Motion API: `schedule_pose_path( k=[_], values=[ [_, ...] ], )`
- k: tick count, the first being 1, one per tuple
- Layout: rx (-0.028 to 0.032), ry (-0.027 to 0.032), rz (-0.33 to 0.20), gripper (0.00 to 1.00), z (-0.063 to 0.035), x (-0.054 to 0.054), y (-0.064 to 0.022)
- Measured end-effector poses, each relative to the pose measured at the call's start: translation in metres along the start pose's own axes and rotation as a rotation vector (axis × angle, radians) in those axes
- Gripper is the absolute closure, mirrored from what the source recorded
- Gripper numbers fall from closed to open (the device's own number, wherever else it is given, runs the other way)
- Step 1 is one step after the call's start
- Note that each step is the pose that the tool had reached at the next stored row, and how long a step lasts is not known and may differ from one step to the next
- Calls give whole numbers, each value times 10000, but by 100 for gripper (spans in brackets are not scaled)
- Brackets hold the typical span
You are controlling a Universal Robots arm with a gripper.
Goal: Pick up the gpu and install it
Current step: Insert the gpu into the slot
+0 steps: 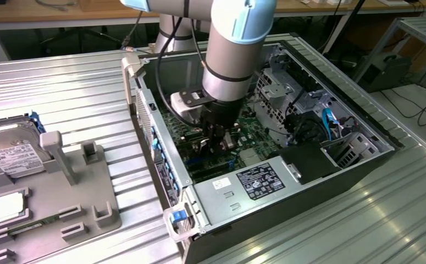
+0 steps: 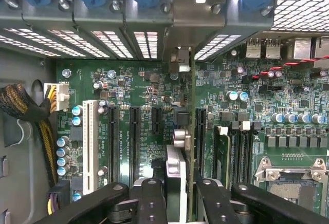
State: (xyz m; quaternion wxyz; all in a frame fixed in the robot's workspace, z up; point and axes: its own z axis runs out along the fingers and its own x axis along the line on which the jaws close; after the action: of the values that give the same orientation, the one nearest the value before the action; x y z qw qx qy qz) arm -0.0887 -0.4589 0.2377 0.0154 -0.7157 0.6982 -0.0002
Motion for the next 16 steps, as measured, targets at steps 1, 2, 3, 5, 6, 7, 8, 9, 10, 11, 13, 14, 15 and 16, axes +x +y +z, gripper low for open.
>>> schedule_pose_path(
  k=[1,2,3,5,6,7,8,9,10,11,13,14,15,16],
  values=[
    [-1,1,1,72,-1,0,9],
    [-1,2,1,72,-1,0,18],
    [-1,1,1,72,-1,-1,23],
    [2,1,6,72,0,0,26],
    [2,-2,12,72,0,0,27],
    [2,-7,14,72,0,0,27],
    [2,-11,15,72,0,0,27],
    [2,-15,15,72,-1,0,28],
    [3,-20,16,72,-3,0,28],
    [4,-23,16,72,-3,0,28],
    [4,-23,15,72,-5,0,27],
    [3,-22,15,72,-7,0,27],
    [2,-21,14,72,-10,0,27],
    [2,-20,15,72,-13,0,26]
  ],
)
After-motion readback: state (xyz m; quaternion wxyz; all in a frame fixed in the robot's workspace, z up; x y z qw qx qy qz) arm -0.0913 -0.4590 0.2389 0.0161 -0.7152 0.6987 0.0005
